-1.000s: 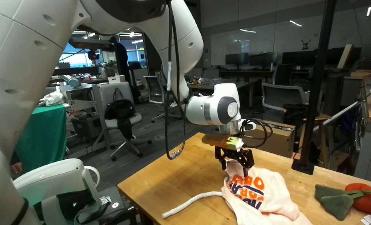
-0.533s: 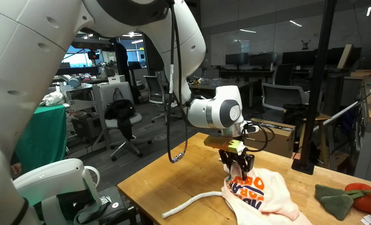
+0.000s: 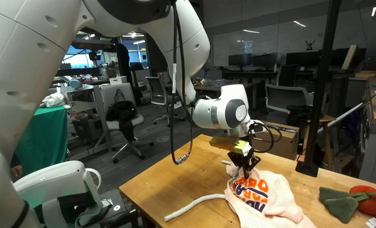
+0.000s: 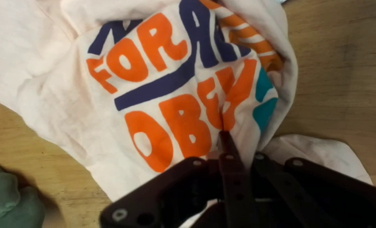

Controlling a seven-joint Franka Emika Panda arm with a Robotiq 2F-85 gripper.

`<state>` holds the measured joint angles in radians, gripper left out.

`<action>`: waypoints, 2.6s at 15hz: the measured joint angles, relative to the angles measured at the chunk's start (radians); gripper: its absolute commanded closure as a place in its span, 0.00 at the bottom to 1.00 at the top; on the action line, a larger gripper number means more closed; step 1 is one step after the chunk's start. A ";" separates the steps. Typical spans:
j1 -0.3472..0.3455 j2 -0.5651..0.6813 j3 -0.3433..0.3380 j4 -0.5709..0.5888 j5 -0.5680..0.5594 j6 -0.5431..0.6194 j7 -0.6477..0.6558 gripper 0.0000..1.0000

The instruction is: Spread the pile on the table

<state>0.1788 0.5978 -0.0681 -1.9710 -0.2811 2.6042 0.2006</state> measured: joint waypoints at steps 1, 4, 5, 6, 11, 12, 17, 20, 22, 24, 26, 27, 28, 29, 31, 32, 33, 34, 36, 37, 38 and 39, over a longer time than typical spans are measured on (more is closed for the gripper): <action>0.000 -0.003 -0.002 0.000 0.000 0.003 0.008 0.99; 0.007 -0.025 -0.021 -0.002 -0.003 0.017 0.042 0.99; 0.018 -0.039 -0.039 -0.003 -0.011 0.021 0.064 0.99; 0.032 -0.057 -0.060 -0.005 -0.024 0.023 0.090 0.99; 0.089 -0.182 -0.152 -0.032 -0.129 0.019 0.238 0.99; 0.091 -0.210 -0.159 -0.036 -0.148 0.013 0.257 0.99; 0.090 -0.349 -0.152 -0.036 -0.212 -0.084 0.293 0.99; 0.077 -0.420 -0.116 -0.021 -0.218 -0.152 0.295 0.99; 0.058 -0.457 -0.080 -0.011 -0.216 -0.184 0.294 0.99; 0.035 -0.486 -0.040 0.002 -0.198 -0.206 0.281 0.99; 0.017 -0.509 -0.002 0.013 -0.152 -0.221 0.240 0.99; 0.010 -0.518 0.015 0.019 -0.119 -0.226 0.211 0.99; 0.004 -0.524 0.032 0.024 -0.079 -0.232 0.174 0.99; -0.001 -0.528 0.048 0.029 -0.034 -0.240 0.130 0.99; -0.008 -0.528 0.079 0.037 0.081 -0.261 0.024 0.99; -0.011 -0.528 0.094 0.041 0.147 -0.276 -0.038 0.99; -0.013 -0.526 0.106 0.044 0.208 -0.296 -0.098 0.99; -0.014 -0.523 0.117 0.049 0.270 -0.320 -0.157 0.99; -0.018 -0.513 0.135 0.061 0.382 -0.380 -0.266 0.99; -0.022 -0.505 0.142 0.068 0.432 -0.412 -0.315 0.99; -0.025 -0.496 0.148 0.075 0.475 -0.443 -0.358 0.99; -0.030 -0.485 0.152 0.081 0.513 -0.471 -0.397 0.99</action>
<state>0.1490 0.1133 0.0843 -1.8900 0.2315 2.1330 -0.1966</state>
